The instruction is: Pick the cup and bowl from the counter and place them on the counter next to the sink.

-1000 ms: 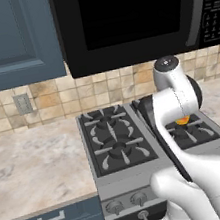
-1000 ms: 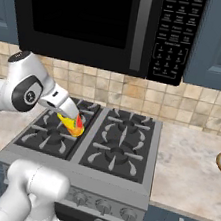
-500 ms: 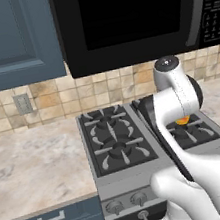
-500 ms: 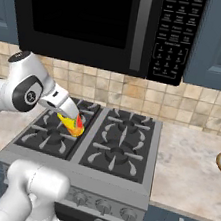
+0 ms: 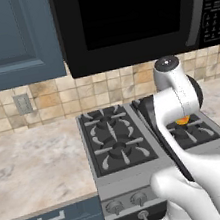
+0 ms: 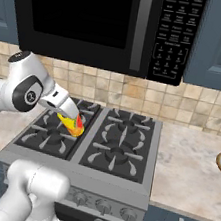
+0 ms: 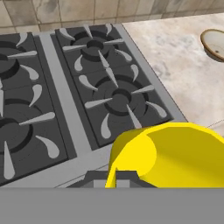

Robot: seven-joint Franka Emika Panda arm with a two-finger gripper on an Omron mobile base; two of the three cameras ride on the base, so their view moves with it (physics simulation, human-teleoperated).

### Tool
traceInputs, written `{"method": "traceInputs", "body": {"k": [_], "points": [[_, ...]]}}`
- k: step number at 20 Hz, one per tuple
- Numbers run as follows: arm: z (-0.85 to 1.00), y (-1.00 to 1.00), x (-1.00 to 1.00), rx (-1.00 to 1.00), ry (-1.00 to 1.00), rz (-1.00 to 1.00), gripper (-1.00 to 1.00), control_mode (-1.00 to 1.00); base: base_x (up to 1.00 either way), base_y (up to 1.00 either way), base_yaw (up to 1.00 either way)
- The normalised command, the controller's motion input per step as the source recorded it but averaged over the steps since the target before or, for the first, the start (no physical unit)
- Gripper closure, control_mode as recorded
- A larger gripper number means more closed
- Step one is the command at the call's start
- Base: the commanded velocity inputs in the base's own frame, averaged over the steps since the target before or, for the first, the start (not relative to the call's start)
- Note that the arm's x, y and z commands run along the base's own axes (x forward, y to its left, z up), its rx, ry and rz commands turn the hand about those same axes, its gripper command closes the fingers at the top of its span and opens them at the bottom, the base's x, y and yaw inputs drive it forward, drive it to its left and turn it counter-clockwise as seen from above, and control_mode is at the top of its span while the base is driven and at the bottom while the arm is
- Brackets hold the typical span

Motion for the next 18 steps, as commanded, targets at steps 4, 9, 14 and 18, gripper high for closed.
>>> {"method": "traceInputs", "body": {"k": [4, 9, 14, 18], "points": [[0.0, 0.0, 0.0, 0.0, 0.0, 0.0, 1.0, 1.0, -0.74, 0.0, 0.0], [0.0, 0.0, 0.0, 0.0, 0.0, 0.0, 1.0, 1.0, -0.99, 0.0, 0.0], [0.0, 0.0, 0.0, 0.0, 0.0, 0.0, 1.0, 1.0, -0.25, -0.01, -0.17], [0.0, 0.0, 0.0, 0.0, 0.0, 0.0, 1.0, 1.0, 0.0, 0.0, -0.72]]}}
